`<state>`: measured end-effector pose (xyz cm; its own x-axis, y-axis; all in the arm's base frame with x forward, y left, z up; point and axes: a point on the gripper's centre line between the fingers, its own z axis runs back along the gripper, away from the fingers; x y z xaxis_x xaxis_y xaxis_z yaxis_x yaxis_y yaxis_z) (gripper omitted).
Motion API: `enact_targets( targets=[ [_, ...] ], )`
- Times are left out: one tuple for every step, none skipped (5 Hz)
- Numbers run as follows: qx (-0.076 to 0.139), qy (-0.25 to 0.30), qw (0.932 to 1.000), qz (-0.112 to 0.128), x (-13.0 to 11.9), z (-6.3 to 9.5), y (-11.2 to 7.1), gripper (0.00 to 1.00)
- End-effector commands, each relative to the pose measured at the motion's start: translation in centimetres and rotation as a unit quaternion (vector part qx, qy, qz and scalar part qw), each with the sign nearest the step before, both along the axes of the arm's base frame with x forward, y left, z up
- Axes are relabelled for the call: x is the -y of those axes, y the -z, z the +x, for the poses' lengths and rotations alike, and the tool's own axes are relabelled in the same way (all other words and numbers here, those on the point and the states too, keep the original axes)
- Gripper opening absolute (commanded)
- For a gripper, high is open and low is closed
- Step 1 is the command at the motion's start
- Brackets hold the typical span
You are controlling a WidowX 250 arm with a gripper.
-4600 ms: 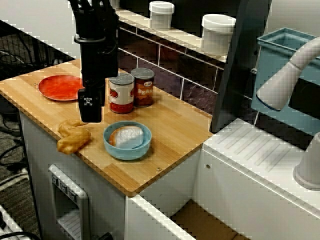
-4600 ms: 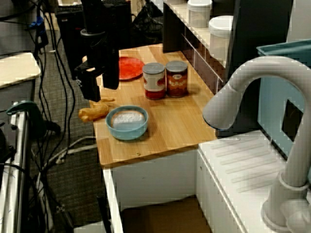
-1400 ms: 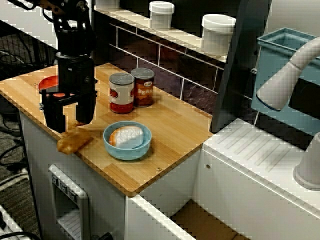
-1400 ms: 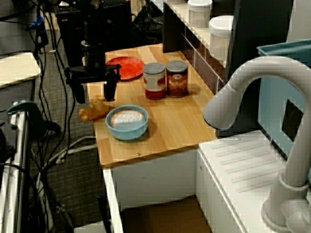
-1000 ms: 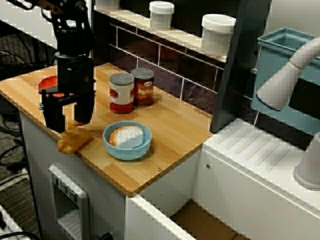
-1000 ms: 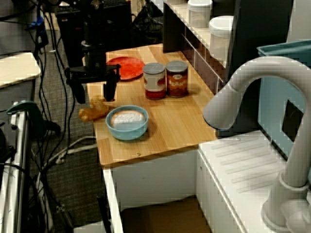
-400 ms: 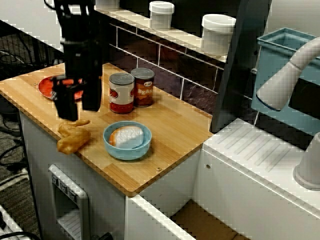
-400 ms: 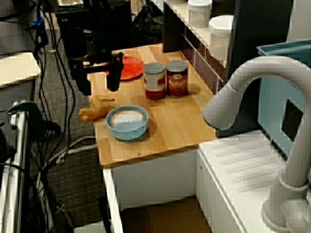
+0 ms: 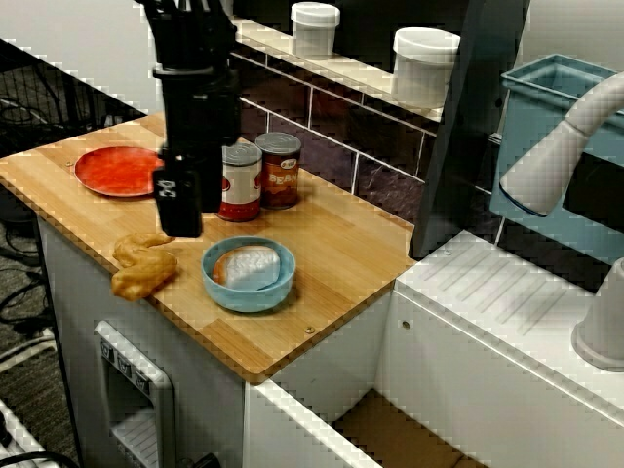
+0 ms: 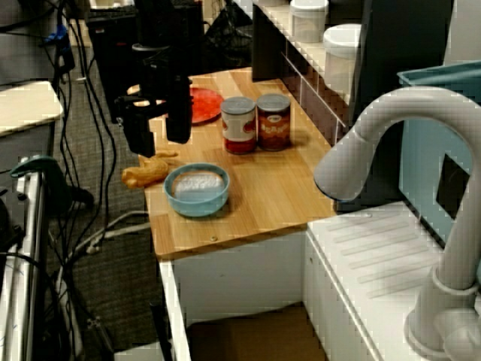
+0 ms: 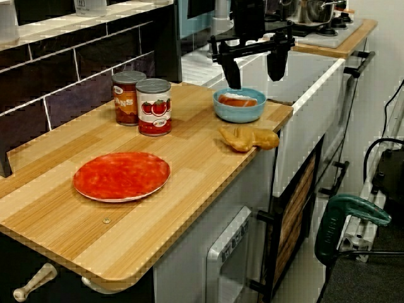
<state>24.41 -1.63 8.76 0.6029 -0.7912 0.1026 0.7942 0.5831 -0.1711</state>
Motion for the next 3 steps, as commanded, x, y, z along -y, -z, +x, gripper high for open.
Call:
enact_targets(
  targets=[
    [-0.023, -0.185, 0.9819, 0.033, 1.5, 1.4, -0.9, 1.00],
    [-0.041, -0.246, 0.9677, 0.033, 1.9, 1.3, -0.6, 1.00],
    [-0.022, -0.282, 0.9584, 0.036, 2.5, 1.3, -0.2, 1.00]
  ],
)
